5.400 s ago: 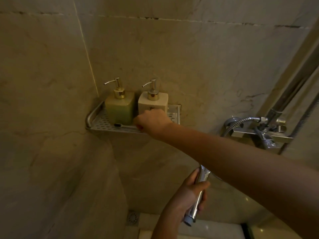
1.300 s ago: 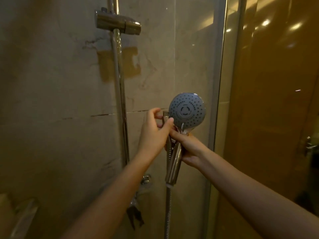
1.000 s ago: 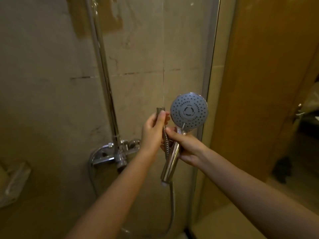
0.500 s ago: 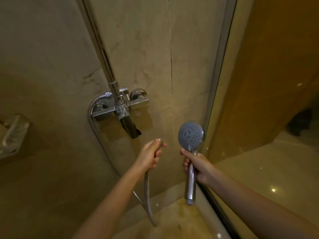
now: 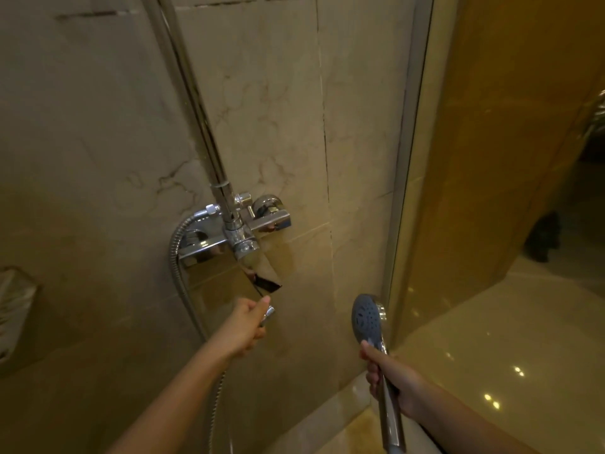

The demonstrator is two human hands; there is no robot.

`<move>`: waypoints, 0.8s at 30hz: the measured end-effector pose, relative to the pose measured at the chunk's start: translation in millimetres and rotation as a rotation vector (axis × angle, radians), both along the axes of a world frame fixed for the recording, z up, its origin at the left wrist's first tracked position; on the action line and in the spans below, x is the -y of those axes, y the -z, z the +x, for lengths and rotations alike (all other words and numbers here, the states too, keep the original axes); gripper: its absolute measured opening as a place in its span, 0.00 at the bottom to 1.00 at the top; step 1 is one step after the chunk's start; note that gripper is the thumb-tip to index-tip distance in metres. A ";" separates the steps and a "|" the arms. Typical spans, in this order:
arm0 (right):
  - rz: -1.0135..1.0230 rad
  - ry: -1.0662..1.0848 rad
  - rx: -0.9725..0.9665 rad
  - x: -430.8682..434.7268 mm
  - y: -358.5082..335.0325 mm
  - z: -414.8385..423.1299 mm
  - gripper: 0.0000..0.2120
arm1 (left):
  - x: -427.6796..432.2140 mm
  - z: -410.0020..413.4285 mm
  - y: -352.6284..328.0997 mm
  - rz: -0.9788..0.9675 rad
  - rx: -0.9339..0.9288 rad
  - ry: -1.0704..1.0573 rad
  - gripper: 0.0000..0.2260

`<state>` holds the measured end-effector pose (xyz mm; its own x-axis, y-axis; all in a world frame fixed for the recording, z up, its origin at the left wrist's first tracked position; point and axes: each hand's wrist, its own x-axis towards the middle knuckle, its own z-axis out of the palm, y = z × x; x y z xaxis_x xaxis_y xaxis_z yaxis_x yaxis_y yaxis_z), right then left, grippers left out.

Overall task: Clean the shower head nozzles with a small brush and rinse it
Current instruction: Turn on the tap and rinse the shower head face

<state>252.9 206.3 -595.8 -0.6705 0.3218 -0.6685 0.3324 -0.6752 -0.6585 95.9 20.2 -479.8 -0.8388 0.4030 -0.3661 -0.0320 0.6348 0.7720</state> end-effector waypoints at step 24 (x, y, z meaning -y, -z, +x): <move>0.012 0.013 0.088 -7.3 -8.1 -23.8 0.27 | -20.7 -26.0 -0.4 0.181 -0.154 -0.002 0.11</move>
<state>229.1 213.5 -587.7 -0.6051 0.3388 -0.7205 0.3801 -0.6722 -0.6353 69.9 40.8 -479.4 -0.8802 0.4485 -0.1554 0.0937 0.4852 0.8694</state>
